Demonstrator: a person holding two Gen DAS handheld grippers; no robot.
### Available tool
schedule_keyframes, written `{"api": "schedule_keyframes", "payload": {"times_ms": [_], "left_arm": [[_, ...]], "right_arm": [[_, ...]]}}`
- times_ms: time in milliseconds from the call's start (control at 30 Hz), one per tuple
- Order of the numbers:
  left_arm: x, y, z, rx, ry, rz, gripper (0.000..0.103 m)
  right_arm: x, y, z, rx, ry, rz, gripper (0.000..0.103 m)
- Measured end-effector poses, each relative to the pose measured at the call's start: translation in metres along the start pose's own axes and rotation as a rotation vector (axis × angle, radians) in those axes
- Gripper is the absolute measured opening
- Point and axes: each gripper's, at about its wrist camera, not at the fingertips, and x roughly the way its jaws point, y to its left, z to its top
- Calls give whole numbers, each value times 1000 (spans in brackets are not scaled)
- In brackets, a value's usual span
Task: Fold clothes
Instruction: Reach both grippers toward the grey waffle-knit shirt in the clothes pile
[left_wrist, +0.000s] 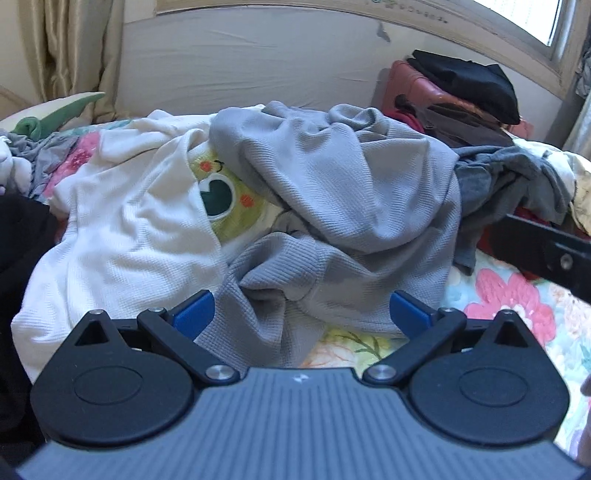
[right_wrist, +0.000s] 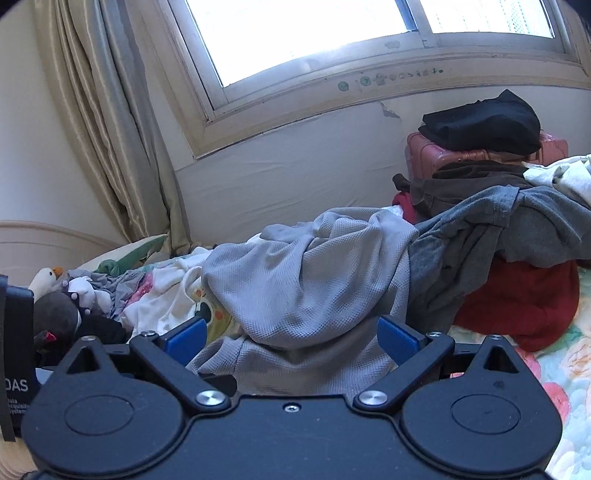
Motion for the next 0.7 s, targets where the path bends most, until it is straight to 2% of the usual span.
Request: {"api": "schedule_keyframes", "payload": {"times_ms": [200,433,633,700], "left_arm": [[6,1,2,-29,-1,-3,103],[10,0,2,30,-30,20,100],[16,12,4,-22,-14,-38,99],[16,12,3,-14,-26,-38,88]], "right_arm": [[1,-4,-1,8,3,-7,100],[10,-12,0,28,10,-21,100],[19,-18,-2,59,13,-25,100],[22,-19,-2,67,12,-24,100]]}}
